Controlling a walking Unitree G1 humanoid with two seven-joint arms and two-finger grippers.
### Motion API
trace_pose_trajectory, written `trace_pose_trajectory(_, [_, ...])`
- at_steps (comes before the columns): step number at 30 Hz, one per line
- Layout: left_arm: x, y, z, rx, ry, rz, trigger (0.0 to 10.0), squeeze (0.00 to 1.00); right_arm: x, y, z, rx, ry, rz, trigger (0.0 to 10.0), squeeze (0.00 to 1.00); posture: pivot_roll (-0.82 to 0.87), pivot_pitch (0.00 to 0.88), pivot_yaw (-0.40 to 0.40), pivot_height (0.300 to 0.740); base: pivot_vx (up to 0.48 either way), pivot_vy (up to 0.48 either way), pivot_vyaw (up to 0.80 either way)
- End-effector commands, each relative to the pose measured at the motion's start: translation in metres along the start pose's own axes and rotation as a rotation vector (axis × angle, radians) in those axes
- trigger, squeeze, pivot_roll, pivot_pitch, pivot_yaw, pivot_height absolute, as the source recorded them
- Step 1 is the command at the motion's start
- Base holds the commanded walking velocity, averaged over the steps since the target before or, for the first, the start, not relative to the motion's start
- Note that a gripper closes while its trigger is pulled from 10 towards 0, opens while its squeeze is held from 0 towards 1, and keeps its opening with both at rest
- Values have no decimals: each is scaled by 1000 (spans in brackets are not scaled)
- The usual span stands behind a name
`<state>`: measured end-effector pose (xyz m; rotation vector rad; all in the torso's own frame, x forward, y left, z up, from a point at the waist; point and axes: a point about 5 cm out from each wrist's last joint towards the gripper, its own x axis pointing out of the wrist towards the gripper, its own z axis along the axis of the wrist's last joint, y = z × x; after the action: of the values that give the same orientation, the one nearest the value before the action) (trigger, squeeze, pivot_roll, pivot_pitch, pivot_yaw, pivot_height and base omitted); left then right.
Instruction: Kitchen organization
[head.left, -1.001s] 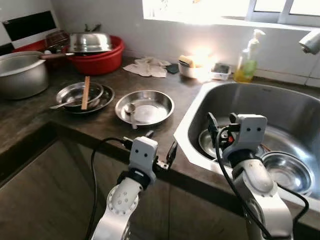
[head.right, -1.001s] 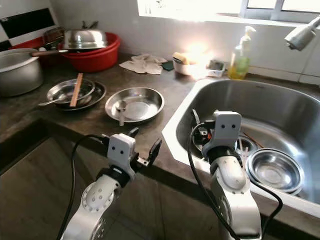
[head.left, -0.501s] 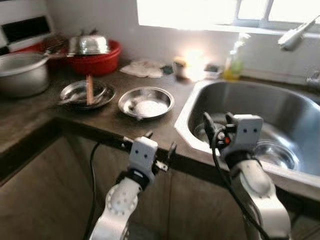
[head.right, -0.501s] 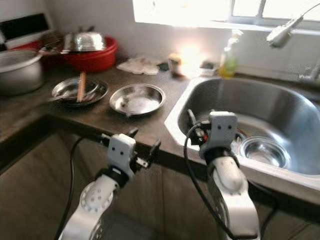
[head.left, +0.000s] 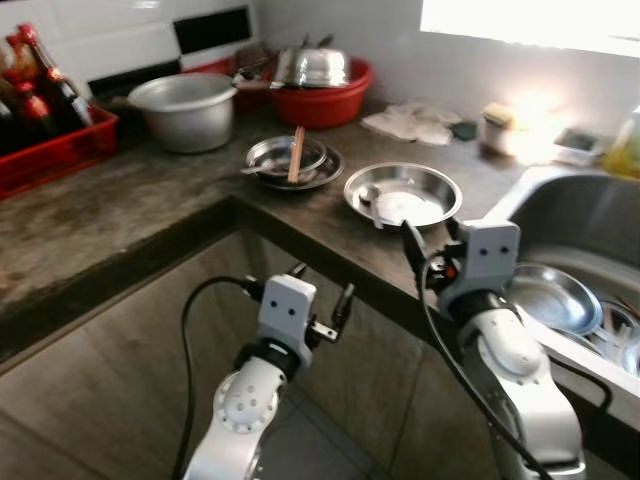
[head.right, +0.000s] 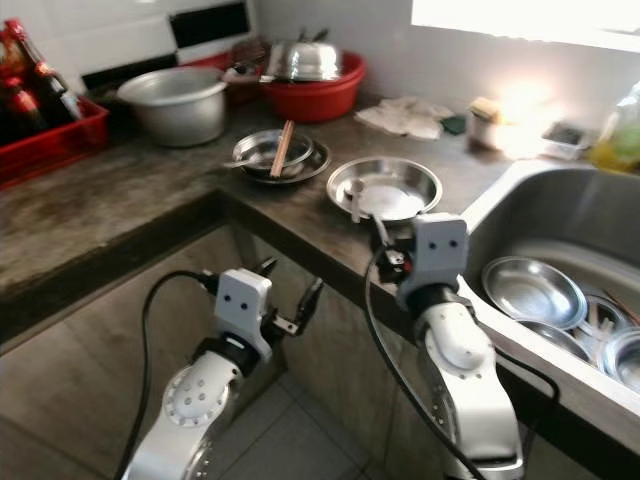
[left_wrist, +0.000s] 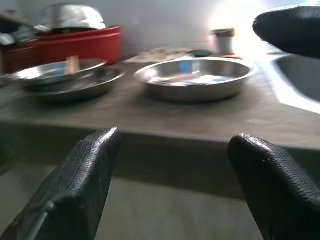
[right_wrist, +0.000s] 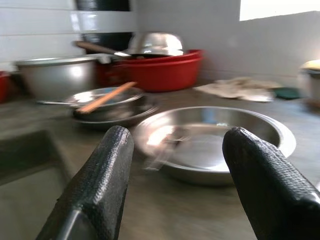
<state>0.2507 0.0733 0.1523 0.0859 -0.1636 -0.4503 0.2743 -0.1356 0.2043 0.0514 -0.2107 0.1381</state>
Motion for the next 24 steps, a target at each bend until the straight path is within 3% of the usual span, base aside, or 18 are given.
trace_pose_trajectory(1, [-2, 3, -1, 14, 8, 10, 10000, 0, 2, 3, 2, 11, -9, 17, 10000, 0, 37, 34, -16, 740, 0, 0, 0])
trace_pose_trajectory(8, [-7, -1, -12, -30, 69, -14, 10000, 0, 9, -2, 3, -29, 0, 42, 10000, 0, 34, 33, -20, 740, 0, 0, 0])
trace_pose_trajectory(16, [-12, -9, -20, -96, 136, -82, 10000, 0, 36, -4, -7, -233, 46, 220, 10000, 0, 32, 60, -31, 740, 0, 0, 0])
trace_pose_trajectory(17, [-13, -11, -19, -97, 130, -102, 10000, 0, 40, -3, -9, -250, 49, 243, 10000, 780, 38, 68, -37, 740, 0, 0, 0])
trace_pose_trajectory(18, [-13, -12, -18, -96, 124, -114, 10000, 0, 42, -3, -10, -260, 48, 259, 10000, 780, 39, 70, -38, 740, 0, 0, 0])
trace_pose_trajectory(19, [-13, -14, -17, -98, 122, -132, 10000, 0, 46, -3, -12, -299, 54, 287, 10000, 1000, 42, 78, -39, 740, 0, 0, 0])
trace_pose_trajectory(22, [-15, -19, -14, -94, 113, -176, 10000, 0, 55, -4, -18, -351, 88, 329, 10000, 1000, 45, 93, -52, 740, 0, 0, 0])
trace_pose_trajectory(23, [-15, -21, -13, -98, 110, -184, 10000, 0, 57, -4, -19, -372, 88, 335, 10000, 392, 46, 99, -55, 740, 0, 0, 0])
trace_pose_trajectory(24, [-17, -23, -11, -102, 101, -195, 10000, 0, 60, -5, -20, -403, 87, 349, 10000, 0, 46, 109, -61, 740, 0, 0, 0])
